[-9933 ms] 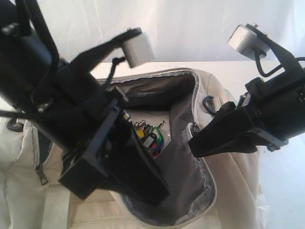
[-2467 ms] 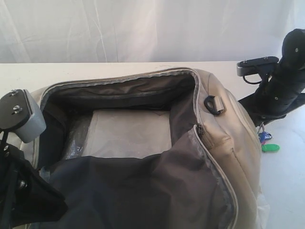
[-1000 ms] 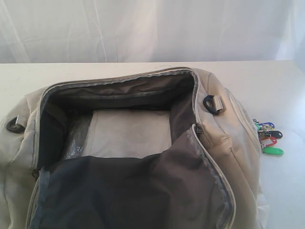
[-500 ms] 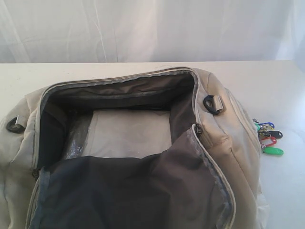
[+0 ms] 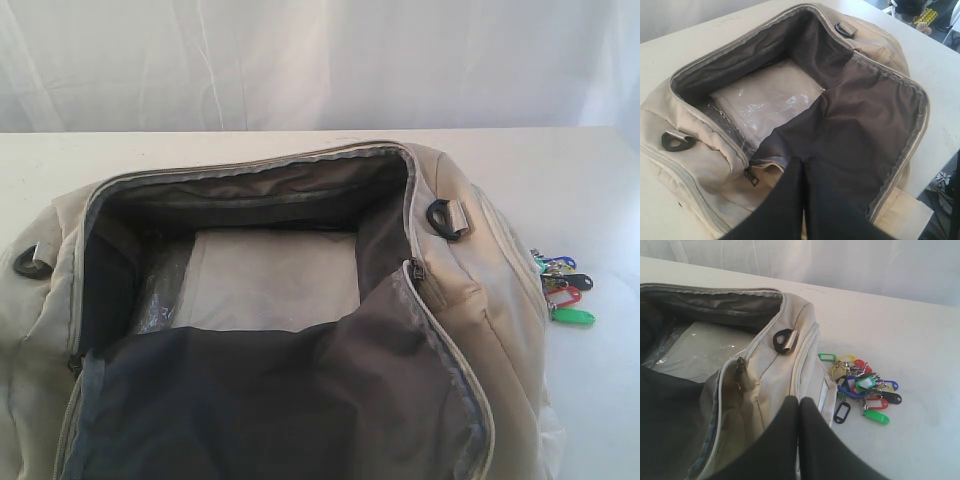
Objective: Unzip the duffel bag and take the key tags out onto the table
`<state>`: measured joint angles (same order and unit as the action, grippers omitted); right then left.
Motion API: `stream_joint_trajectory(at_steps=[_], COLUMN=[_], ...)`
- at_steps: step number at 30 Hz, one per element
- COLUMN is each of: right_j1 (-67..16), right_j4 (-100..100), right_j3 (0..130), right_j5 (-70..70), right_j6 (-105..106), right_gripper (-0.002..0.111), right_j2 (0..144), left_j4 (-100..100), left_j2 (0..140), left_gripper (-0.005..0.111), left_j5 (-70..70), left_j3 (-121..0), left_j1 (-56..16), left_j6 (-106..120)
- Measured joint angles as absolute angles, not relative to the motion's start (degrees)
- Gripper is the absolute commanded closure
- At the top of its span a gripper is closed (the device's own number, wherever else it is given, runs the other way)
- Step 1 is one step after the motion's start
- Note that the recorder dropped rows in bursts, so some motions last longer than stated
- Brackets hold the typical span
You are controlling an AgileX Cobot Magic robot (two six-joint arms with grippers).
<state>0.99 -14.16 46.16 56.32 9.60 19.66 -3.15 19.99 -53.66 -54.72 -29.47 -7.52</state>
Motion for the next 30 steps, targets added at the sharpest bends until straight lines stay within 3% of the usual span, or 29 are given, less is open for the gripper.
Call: stream_joint_trajectory(at_steps=[15, 30], right_j1=[1.0, 1.0], right_j4=[-14.3, -14.3], right_j3=[46.2, 46.2], right_j5=[56.3, 56.3], right_j6=[9.6, 9.6], right_gripper=[0.108, 0.108], right_j2=[19.7, 19.7], left_j4=[-3.1, -3.1], left_j2=[13.6, 11.8], left_gripper=[0.107, 0.107], left_j5=[-53.7, -53.7], left_j3=[-54.6, -53.1], left_j1=[-8.7, -6.6], left_j6=[-7.5, -7.5])
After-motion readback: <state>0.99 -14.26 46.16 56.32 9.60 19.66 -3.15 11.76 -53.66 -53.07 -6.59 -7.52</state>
